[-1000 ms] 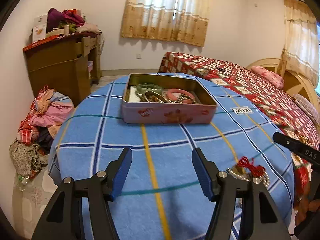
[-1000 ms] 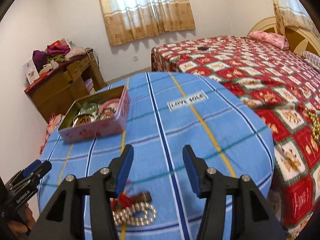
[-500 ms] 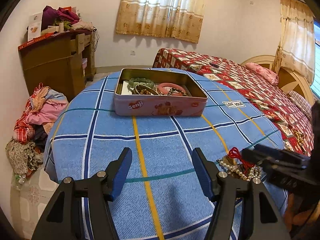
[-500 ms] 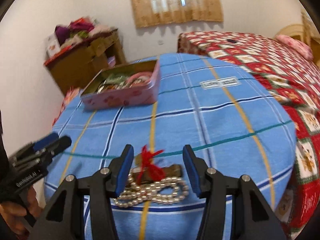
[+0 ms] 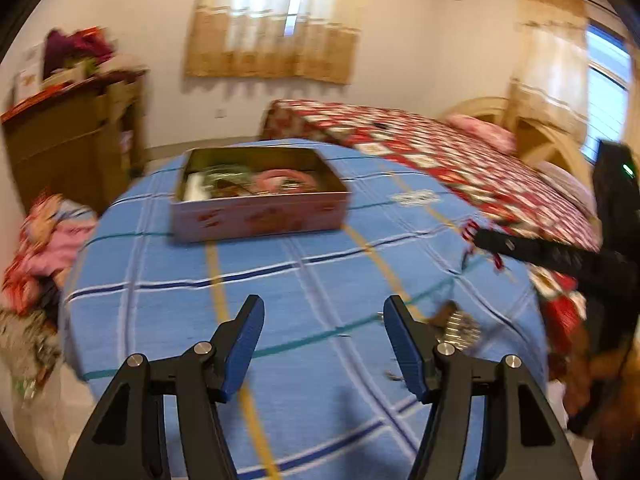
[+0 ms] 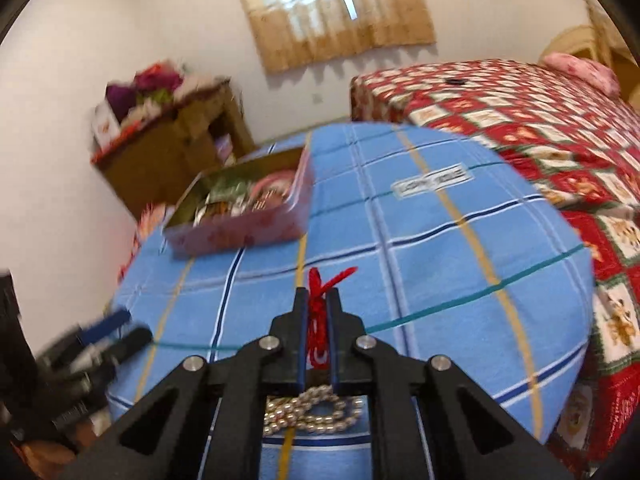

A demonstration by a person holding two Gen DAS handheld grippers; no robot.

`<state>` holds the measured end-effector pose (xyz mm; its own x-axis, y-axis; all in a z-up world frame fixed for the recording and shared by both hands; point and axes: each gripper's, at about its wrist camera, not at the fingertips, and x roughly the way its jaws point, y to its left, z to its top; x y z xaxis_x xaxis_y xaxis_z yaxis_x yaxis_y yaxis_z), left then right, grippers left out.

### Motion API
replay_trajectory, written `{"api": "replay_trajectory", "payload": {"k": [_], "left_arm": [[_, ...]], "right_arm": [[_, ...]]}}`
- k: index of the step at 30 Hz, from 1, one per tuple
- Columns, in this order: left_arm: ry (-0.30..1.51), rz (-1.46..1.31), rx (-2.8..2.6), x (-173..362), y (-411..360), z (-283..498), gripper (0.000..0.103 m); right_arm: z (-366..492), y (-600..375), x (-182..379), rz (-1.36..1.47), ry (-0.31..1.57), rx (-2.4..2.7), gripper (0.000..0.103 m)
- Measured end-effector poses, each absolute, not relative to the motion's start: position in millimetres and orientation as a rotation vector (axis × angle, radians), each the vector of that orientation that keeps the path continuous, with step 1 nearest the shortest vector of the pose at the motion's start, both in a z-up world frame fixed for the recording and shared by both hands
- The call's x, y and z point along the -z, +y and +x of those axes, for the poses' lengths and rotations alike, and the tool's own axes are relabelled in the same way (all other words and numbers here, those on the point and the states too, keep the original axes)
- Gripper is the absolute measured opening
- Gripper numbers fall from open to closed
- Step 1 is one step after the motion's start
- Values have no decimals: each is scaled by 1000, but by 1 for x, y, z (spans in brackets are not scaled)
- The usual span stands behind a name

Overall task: Organize jewelry
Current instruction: 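Grasp the red-tied pendant with the right tool and lift it, then grasp the pearl necklace with the left tool while the right tool holds the red-tied pendant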

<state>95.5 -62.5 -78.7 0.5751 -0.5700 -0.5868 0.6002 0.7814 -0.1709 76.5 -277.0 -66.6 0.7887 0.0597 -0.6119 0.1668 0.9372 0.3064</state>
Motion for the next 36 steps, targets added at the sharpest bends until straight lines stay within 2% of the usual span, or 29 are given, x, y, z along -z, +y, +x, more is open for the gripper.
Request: {"api": "replay_trajectory", "payload": {"k": [5, 7, 8, 15, 20, 21, 22, 23, 24, 29, 31, 36], "left_arm": [[706, 101, 867, 81, -89, 78, 62], [739, 123, 922, 86, -102, 73, 48], [749, 125, 939, 87, -106, 71, 46], [852, 232, 983, 111, -145, 65, 46], [827, 316, 920, 114, -155, 61, 46], [826, 330, 901, 114, -155, 62, 44], [825, 335, 887, 115, -154, 63, 30], [824, 341, 878, 116, -153, 65, 22], [826, 342, 873, 117, -151, 67, 18], [816, 289, 886, 110, -134, 72, 13], [786, 222, 919, 97, -124, 73, 5], [694, 91, 935, 64, -99, 86, 5]], "right_arm": [[64, -296, 66, 400, 659, 115, 11], [63, -298, 70, 410, 669, 122, 11], [61, -299, 72, 415, 675, 122, 12], [58, -300, 81, 445, 692, 102, 12], [54, -301, 79, 443, 683, 89, 12], [54, -301, 79, 445, 683, 87, 12], [54, -302, 79, 447, 682, 87, 12], [54, -302, 79, 451, 681, 87, 12], [54, -303, 79, 455, 680, 87, 12], [53, -306, 80, 473, 678, 90, 12], [53, -305, 78, 471, 674, 90, 12], [54, -303, 76, 469, 669, 86, 12]]}}
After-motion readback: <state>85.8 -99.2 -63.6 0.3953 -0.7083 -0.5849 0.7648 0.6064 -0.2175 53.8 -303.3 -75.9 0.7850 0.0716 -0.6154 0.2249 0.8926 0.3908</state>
